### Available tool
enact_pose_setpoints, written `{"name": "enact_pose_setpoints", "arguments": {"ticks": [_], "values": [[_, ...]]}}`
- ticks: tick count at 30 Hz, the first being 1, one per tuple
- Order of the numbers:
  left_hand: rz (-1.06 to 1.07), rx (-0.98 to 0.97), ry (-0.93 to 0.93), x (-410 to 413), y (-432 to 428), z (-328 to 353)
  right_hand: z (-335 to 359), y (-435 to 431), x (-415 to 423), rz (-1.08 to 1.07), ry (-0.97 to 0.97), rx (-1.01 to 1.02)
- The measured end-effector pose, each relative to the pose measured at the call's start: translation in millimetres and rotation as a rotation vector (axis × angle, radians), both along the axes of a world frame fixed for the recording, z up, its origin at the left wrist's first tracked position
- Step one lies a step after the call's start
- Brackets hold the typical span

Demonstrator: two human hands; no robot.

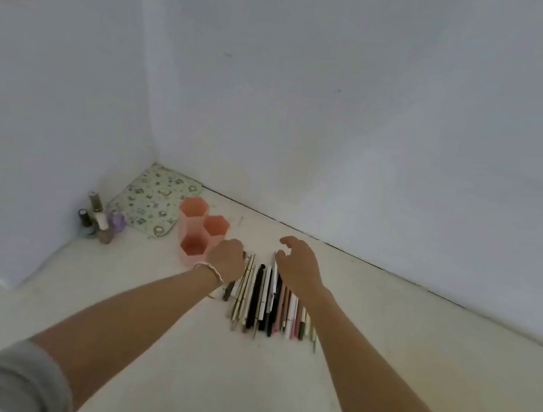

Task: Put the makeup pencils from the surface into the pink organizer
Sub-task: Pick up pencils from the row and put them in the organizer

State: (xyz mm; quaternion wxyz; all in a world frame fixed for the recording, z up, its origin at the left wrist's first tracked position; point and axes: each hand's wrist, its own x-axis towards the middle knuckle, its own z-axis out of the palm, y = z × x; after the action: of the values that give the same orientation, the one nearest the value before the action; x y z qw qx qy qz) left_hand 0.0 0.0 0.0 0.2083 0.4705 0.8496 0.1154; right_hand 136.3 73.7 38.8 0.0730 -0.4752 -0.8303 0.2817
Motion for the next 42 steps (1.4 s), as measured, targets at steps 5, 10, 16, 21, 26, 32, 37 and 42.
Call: {"name": "enact_pose_setpoints", "arguments": {"ticks": [5,10,16,21,26,32,37,42], "values": [[0.131,-0.056,-0.084,7,12,-30,-26,31,-12,0.002,0.148,-0.072],[0.192,-0.133,0.007,16,26,-55,-47,49,-25,0.021,0.244,-0.100],[0.324,-0.169,0.054,23,38,-61,-61,58,-34,-0.017,0.349,-0.187],[0.333,-0.124,-0.005,20,39,-58,-65,64,-37,-0.042,0.369,-0.170],[0.290,0.216,-0.163,-7,32,-26,-65,70,-53,-0.074,0.298,-0.108],[0.399,0.645,-0.414,-69,16,30,-87,41,-93,0.134,-0.204,-0.082],[0.428,0.679,-0.463,-94,4,36,-104,26,-105,0.244,-0.377,0.201],[0.446,0.764,-0.523,-108,-1,33,-115,19,-110,0.270,-0.411,0.270]]}}
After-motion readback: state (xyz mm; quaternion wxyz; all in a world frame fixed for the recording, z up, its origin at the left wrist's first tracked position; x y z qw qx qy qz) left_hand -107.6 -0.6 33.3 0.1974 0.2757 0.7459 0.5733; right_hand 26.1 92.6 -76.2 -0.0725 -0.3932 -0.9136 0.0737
